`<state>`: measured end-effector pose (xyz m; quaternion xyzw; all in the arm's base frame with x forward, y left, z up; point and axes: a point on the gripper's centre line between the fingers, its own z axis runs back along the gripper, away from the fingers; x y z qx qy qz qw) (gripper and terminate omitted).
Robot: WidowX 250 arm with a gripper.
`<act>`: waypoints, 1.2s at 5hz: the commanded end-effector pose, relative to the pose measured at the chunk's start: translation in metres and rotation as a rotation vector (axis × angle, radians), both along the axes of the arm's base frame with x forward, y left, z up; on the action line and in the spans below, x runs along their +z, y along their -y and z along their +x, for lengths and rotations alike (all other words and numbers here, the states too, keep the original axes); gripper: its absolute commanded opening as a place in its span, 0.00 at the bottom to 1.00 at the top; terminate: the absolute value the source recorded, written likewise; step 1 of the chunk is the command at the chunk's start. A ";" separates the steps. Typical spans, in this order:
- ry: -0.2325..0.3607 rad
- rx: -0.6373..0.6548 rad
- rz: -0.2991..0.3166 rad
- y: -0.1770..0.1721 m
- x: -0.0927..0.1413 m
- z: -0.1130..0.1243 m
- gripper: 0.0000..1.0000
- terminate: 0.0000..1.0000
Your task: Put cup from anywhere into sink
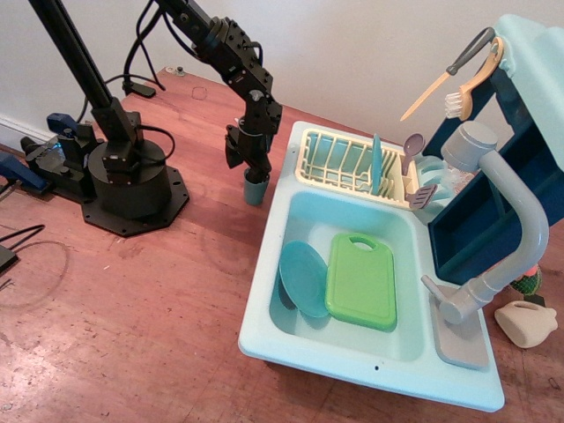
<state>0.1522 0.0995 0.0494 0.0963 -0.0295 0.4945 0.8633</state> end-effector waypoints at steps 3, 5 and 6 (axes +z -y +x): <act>0.043 -0.026 0.017 -0.004 0.005 0.015 0.00 0.00; 0.067 0.002 0.108 -0.013 0.060 0.005 0.00 0.00; 0.081 -0.027 0.187 -0.012 0.110 0.011 0.00 0.00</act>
